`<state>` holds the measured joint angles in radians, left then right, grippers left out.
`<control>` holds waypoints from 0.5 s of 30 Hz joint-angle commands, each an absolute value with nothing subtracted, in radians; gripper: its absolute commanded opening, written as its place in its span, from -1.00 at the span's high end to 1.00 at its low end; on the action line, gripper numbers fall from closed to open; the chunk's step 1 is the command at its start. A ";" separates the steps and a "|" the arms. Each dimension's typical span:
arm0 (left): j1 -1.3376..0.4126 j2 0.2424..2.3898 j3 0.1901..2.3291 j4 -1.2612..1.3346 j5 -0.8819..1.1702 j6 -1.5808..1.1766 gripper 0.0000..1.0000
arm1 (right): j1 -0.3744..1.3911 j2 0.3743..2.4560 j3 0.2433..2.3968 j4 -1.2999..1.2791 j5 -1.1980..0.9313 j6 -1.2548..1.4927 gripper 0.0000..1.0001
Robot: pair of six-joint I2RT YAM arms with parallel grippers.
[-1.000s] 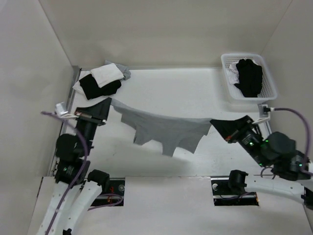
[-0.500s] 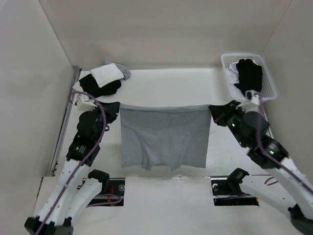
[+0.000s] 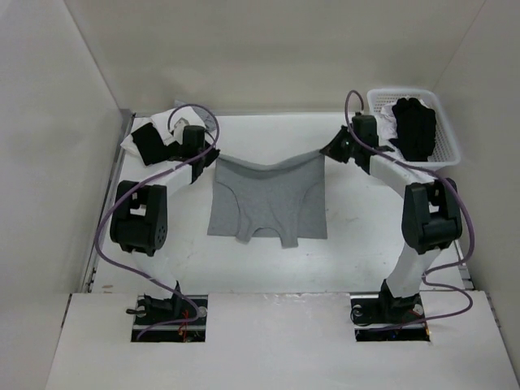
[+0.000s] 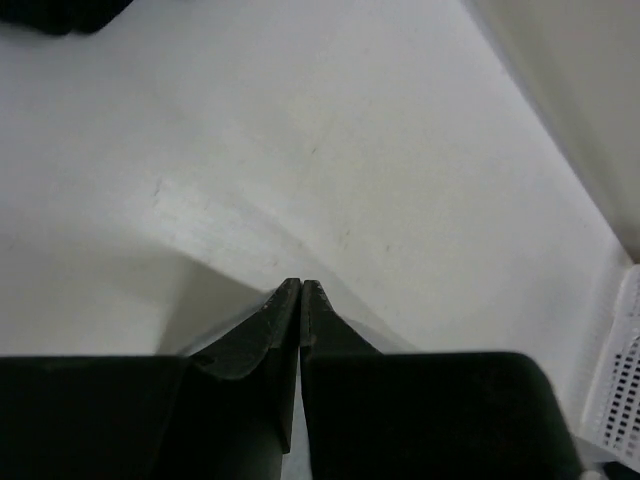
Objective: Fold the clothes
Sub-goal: Fold the tank top
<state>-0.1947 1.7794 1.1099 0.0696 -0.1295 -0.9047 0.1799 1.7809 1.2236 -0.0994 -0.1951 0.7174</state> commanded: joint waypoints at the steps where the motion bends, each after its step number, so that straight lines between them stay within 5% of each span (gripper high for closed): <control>1: -0.170 1.776 1.253 0.133 -0.098 -0.882 0.98 | 0.154 1.801 1.364 -0.043 -0.253 0.698 0.88; 15: -0.133 1.435 0.654 0.432 -0.031 -0.986 0.96 | 0.199 1.392 0.752 0.182 -0.222 0.752 0.83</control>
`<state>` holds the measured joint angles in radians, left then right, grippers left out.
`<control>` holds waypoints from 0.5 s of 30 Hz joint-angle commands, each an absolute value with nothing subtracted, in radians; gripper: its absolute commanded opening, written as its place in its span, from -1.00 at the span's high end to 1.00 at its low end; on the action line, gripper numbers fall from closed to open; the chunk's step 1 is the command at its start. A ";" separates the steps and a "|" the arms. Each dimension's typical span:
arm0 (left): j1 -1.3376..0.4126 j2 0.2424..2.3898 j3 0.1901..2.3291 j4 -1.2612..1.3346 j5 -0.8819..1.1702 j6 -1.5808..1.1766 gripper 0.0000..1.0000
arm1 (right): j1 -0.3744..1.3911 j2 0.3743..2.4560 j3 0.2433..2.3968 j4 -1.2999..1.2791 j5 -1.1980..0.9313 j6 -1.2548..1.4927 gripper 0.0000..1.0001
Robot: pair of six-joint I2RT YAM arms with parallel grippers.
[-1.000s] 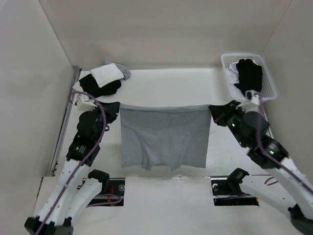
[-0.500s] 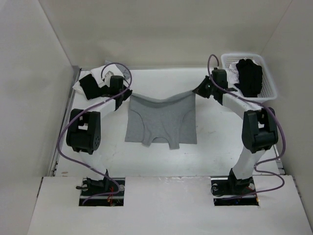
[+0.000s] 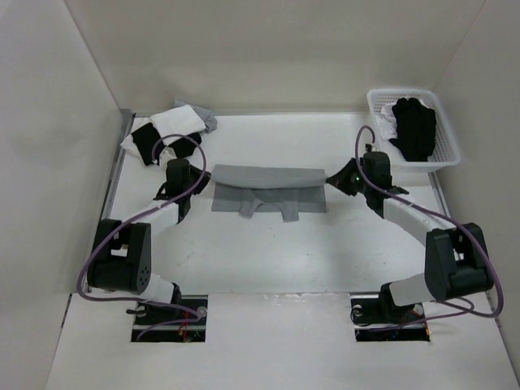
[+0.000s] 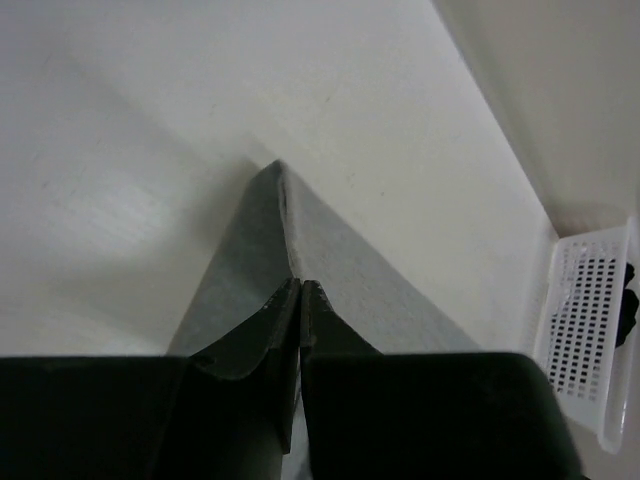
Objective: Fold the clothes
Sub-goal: Fold the tank top
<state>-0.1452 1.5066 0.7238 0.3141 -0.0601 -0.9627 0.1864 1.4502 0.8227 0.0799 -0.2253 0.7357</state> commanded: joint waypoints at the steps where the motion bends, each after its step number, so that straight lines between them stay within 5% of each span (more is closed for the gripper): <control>1: -0.130 1.413 0.626 0.437 -0.023 -0.979 0.96 | 0.206 1.372 0.717 0.189 -0.222 0.755 0.83; 11: -0.145 1.273 0.419 0.445 -0.009 -0.933 0.93 | 0.260 1.264 0.466 0.213 -0.129 0.815 0.85; 15: -0.140 1.295 0.338 0.457 -0.009 -0.916 0.65 | 0.246 1.296 0.456 0.209 -0.144 0.790 0.37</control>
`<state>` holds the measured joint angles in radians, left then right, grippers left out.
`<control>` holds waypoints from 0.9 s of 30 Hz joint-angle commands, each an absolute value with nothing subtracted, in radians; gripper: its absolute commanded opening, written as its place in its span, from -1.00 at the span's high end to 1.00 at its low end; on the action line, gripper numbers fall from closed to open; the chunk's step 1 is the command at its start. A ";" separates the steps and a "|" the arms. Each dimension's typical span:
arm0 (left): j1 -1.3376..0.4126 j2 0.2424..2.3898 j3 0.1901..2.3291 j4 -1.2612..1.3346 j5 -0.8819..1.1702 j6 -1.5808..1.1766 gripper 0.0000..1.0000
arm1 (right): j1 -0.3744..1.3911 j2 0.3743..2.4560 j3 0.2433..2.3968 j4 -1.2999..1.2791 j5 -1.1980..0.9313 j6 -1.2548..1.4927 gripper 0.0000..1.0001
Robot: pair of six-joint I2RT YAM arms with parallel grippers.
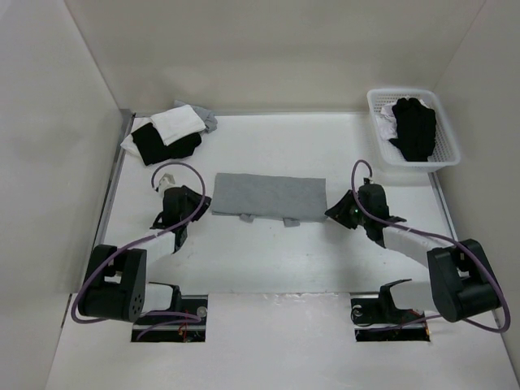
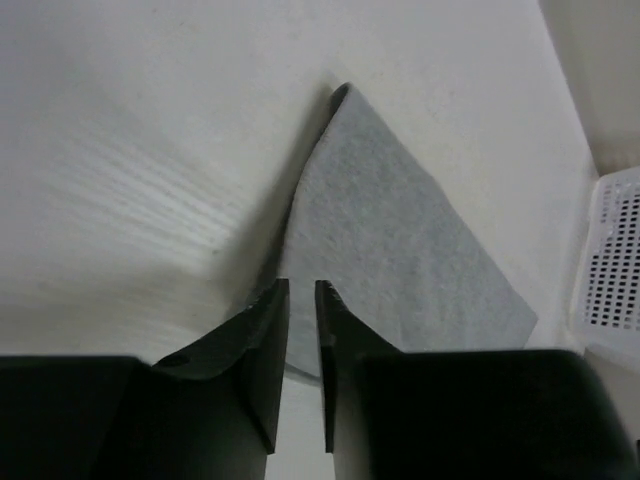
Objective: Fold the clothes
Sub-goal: Fold the tank top
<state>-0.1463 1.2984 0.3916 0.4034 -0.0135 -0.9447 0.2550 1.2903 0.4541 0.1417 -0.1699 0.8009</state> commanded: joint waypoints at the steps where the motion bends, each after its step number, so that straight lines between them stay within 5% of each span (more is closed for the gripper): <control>1: -0.127 1.287 0.315 0.463 -0.014 -0.917 0.54 | 0.240 1.295 0.459 0.210 -0.149 0.784 0.25; 4: -0.082 1.234 0.262 0.469 -0.014 -0.934 0.38 | 0.209 1.307 0.479 0.224 -0.164 0.772 0.03; 8: -0.090 1.177 0.252 0.468 -0.023 -0.934 0.38 | 0.186 1.445 0.535 0.274 -0.231 0.775 0.01; 13: -0.120 1.186 0.279 0.477 -0.014 -0.931 0.39 | 0.185 1.627 0.575 0.438 -0.345 0.886 0.22; 18: -0.192 1.184 0.296 0.491 -0.020 -0.939 0.41 | 0.153 1.655 0.568 0.567 -0.358 0.983 0.91; 27: -0.395 1.198 0.334 0.488 -0.040 -0.943 0.41 | 0.050 1.208 0.534 0.231 -0.201 0.830 0.97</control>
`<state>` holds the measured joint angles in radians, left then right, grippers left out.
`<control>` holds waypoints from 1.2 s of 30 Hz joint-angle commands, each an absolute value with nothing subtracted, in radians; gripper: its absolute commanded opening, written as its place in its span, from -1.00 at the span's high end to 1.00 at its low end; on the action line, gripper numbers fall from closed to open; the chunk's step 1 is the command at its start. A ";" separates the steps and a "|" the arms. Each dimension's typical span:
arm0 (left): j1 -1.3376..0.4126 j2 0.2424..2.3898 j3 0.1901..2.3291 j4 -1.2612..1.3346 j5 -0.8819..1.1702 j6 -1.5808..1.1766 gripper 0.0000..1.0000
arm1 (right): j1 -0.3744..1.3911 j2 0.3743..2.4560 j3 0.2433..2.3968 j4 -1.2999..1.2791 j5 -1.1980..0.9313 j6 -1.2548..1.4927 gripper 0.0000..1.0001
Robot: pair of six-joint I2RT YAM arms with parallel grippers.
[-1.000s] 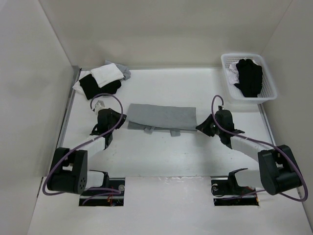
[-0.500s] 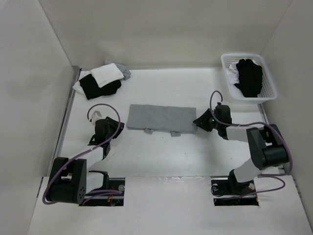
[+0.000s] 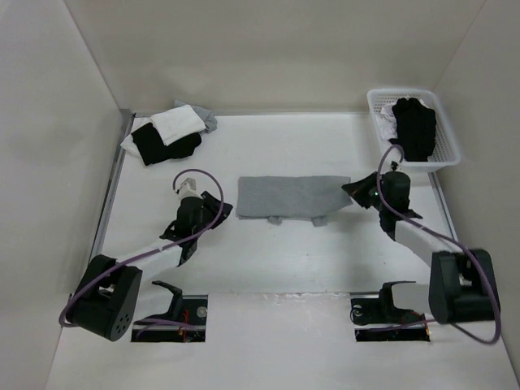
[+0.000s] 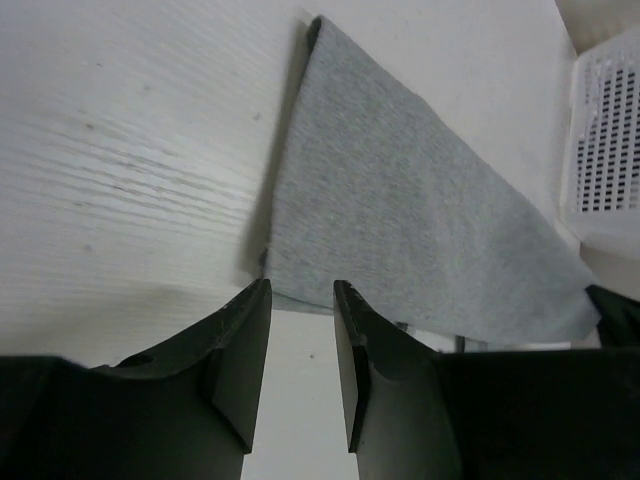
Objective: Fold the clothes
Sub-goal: Fold the tank top
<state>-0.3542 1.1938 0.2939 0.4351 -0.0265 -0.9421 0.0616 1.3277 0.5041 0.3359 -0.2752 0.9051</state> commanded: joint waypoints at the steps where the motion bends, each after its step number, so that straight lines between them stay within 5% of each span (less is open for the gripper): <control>1: -0.419 1.203 0.339 0.489 -0.040 -0.946 0.41 | 0.054 1.165 0.555 0.177 -0.172 0.807 0.97; 9: -0.455 1.151 0.312 0.491 -0.035 -0.957 0.41 | 0.307 1.117 0.825 -0.147 0.101 0.649 0.95; 19: -0.361 1.008 0.215 0.482 0.026 -0.962 0.38 | 0.685 1.547 1.204 -0.325 0.287 0.630 0.89; 26: -0.252 0.969 0.192 0.471 0.097 -0.971 0.30 | 0.872 1.894 1.552 -0.480 0.304 0.641 0.22; 32: -0.222 0.960 0.198 0.446 0.106 -0.971 0.24 | 0.959 1.752 1.530 -0.436 0.288 0.620 0.18; 36: -0.263 1.002 0.224 0.448 0.089 -0.962 0.23 | 0.956 1.498 1.276 -0.286 0.330 0.612 0.25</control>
